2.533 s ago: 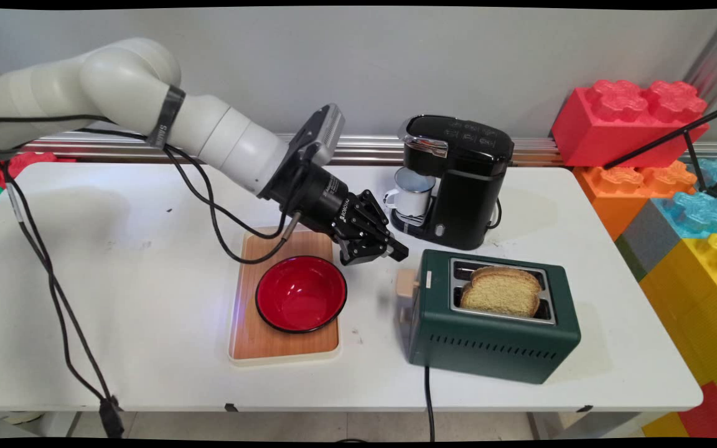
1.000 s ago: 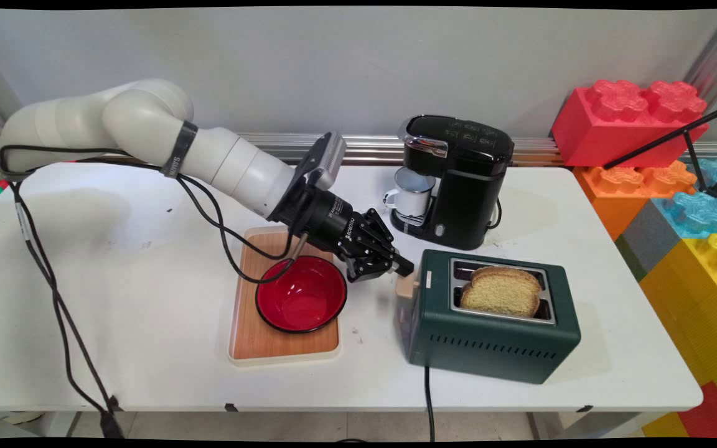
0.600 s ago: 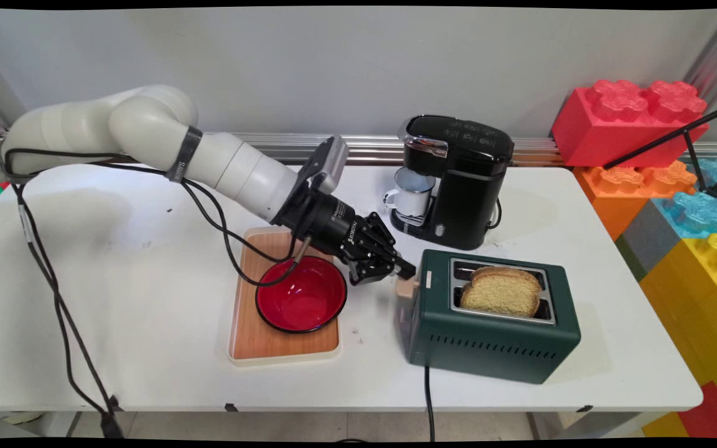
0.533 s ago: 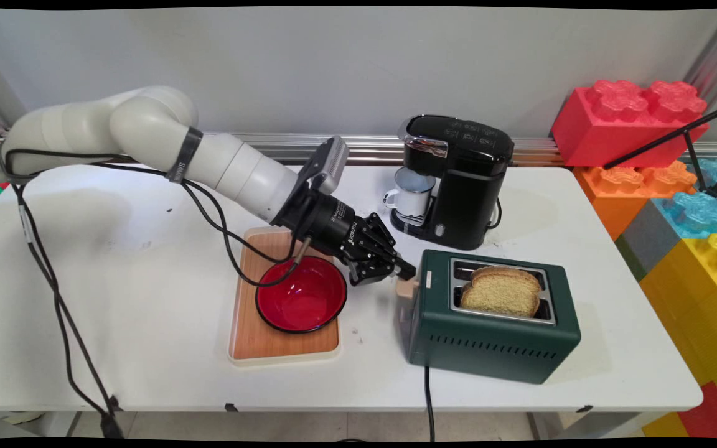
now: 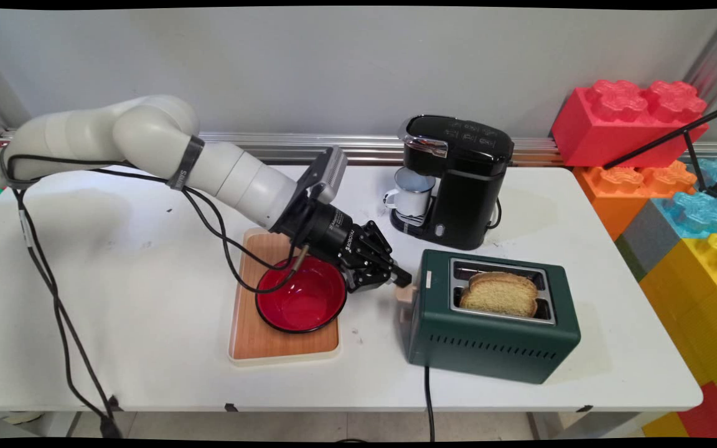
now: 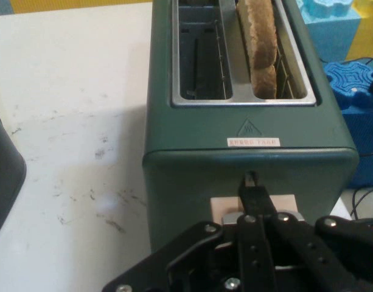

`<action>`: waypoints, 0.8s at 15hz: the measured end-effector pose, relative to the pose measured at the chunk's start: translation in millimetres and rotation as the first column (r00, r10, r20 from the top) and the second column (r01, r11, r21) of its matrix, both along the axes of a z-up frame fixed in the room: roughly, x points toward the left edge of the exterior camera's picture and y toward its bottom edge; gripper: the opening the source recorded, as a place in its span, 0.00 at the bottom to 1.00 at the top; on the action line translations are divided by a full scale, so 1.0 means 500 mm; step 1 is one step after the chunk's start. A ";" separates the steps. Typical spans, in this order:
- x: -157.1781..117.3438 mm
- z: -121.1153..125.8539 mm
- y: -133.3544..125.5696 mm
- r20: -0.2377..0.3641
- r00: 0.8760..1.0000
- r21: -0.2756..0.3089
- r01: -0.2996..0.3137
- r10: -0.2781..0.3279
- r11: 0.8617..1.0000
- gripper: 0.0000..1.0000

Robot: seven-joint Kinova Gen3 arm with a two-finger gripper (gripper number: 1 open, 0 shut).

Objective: Press the toaster switch

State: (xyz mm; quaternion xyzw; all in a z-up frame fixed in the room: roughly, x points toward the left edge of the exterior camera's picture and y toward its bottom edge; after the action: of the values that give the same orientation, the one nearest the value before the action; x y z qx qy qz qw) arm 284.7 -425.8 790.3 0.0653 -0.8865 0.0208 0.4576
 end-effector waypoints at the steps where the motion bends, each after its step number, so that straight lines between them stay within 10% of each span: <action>1: 0.000 -0.004 0.000 0.001 1.000 0.001 -0.001 0.001 1.000 0.00; 12: -0.017 -0.058 0.003 0.004 1.000 0.018 0.000 0.000 1.000 0.00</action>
State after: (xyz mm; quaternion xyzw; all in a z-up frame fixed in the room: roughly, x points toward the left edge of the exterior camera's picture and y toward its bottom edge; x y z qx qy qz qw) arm 276.2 -424.5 761.4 0.0694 -0.8875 0.0128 0.4553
